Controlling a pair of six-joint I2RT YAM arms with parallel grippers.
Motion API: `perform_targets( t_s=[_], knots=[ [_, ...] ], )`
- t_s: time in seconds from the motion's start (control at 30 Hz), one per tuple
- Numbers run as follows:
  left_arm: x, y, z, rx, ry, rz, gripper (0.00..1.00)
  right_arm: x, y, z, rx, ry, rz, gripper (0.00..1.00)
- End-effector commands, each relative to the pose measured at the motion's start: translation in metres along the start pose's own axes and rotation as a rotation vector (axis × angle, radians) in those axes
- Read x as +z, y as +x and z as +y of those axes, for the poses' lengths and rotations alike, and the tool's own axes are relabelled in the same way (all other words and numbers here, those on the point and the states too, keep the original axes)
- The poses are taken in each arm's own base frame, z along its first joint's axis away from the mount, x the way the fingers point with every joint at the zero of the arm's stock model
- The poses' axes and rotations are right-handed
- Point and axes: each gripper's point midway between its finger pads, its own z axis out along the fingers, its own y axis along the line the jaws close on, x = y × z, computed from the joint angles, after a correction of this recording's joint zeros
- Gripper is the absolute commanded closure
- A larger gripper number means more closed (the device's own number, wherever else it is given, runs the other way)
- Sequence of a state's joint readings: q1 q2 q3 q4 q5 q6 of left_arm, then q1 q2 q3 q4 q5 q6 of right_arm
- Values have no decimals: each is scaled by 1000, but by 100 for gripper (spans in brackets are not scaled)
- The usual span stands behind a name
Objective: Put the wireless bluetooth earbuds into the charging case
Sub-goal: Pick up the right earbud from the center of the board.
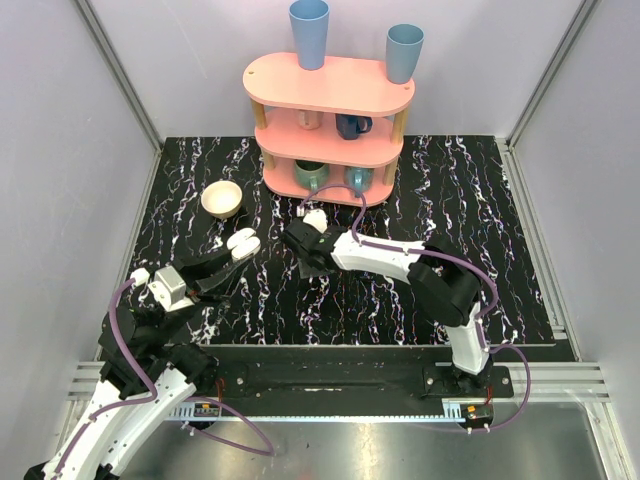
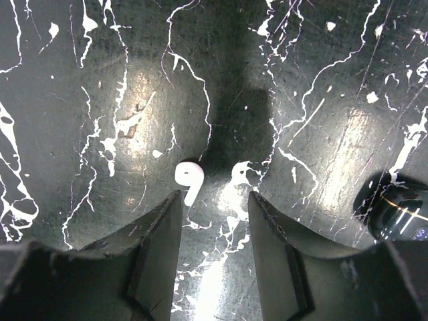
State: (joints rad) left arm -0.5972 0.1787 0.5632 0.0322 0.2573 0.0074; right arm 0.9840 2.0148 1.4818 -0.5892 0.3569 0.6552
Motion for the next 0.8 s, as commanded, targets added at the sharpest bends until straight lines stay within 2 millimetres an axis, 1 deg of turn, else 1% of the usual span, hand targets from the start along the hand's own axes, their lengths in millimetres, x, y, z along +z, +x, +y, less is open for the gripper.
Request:
perform_targets(
  t_s=[0.0, 0.23, 0.4, 0.53, 0.77],
  knots=[
    [3, -20, 2, 13, -6, -61, 100, -2, -5, 12, 37, -2, -12, 49],
    [4, -19, 2, 13, -5, -63, 100, 1, -9, 12, 27, 11, -25, 50],
    [4, -18, 2, 13, -6, -61, 100, 5, -7, 13, 21, 16, -19, 51],
    [3, -17, 2, 12, -8, -60, 100, 6, -4, 18, 16, 1, -9, 51],
    [3, -17, 3, 13, -14, -61, 100, 10, 0, 17, 9, 13, -1, 52]
  ],
)
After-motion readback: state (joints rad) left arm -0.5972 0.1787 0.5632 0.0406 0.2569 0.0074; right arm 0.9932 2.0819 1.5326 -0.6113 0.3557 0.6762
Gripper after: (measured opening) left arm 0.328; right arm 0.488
